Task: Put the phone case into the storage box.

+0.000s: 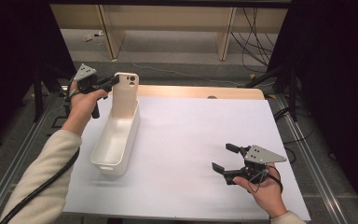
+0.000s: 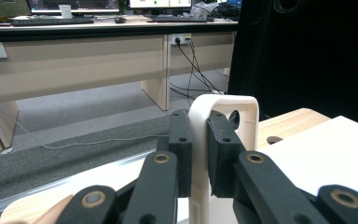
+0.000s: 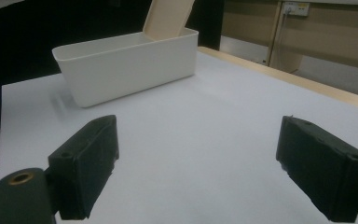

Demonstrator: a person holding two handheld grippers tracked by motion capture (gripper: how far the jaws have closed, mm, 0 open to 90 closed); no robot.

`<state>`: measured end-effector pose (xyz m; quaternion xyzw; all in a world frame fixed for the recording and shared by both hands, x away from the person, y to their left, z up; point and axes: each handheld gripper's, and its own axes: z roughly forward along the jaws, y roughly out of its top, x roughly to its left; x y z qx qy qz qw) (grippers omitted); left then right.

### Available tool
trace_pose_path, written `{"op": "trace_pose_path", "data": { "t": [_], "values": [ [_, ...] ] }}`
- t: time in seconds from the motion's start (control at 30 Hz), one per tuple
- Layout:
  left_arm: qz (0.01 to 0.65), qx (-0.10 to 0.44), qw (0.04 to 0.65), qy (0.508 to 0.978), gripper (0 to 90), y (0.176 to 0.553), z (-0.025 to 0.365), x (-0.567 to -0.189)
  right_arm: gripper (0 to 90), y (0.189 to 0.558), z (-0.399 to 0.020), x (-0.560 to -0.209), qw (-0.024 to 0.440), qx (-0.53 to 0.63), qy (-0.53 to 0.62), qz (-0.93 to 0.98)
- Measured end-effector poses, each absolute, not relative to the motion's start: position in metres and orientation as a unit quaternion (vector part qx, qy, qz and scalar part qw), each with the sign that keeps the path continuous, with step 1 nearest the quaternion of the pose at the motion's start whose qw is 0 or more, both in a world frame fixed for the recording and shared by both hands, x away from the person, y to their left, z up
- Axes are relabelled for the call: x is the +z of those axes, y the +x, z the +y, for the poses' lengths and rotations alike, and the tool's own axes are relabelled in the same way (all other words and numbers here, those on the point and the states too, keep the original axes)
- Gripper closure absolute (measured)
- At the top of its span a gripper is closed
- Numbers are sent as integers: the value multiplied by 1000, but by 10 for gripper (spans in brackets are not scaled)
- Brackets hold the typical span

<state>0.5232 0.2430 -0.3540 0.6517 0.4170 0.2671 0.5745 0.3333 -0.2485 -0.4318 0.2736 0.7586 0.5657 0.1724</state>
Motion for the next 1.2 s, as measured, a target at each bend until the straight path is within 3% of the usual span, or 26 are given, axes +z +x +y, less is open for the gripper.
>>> {"op": "trace_pose_path", "data": {
  "t": [1.2],
  "values": [
    [422, 289, 554, 657, 815, 534, 247, -360, 142, 333, -248, -433, 173, 570, 277, 754]
  ]
}}
